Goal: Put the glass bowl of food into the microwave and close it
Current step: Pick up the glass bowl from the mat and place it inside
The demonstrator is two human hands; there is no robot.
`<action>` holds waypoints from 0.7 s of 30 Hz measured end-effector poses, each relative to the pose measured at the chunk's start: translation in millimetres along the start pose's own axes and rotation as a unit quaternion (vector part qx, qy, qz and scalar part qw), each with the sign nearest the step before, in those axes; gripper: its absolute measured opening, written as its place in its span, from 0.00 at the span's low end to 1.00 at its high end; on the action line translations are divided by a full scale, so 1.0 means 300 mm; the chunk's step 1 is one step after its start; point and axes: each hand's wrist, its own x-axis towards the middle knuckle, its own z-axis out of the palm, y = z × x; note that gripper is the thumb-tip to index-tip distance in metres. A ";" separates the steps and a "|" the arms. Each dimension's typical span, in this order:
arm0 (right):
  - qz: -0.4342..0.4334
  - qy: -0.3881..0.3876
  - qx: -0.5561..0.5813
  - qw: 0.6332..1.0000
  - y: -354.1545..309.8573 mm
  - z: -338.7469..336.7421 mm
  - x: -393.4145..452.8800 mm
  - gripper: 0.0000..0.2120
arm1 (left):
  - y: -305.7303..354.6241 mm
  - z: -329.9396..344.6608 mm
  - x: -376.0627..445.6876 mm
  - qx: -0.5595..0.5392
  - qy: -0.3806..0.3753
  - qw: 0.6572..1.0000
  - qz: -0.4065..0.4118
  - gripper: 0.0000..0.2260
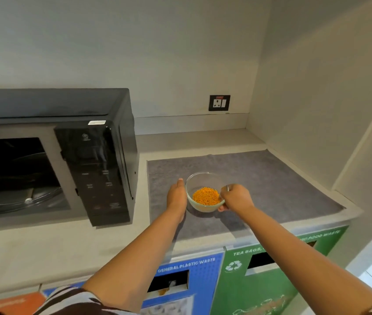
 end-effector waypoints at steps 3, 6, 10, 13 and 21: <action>-0.014 -0.019 -0.010 1.000 -0.009 0.008 -0.097 0.13 | -0.019 -0.047 -0.077 -0.028 -0.005 1.000 -0.010 0.22; -0.035 -0.042 -0.001 0.998 -0.022 0.026 -0.186 0.12 | -0.034 -0.114 -0.125 -0.059 -0.004 0.998 -0.030 0.24; -0.036 -0.062 0.021 0.997 -0.043 0.045 -0.294 0.12 | -0.049 -0.222 -0.158 -0.063 0.009 0.998 -0.029 0.27; -0.043 -0.076 0.047 0.995 -0.056 0.067 -0.376 0.13 | -0.054 -0.324 -0.173 -0.067 0.031 0.997 -0.029 0.28; -0.081 -0.106 0.084 0.988 -0.129 0.244 -0.634 0.08 | -0.060 -0.713 -0.288 -0.069 0.062 0.995 -0.036 0.25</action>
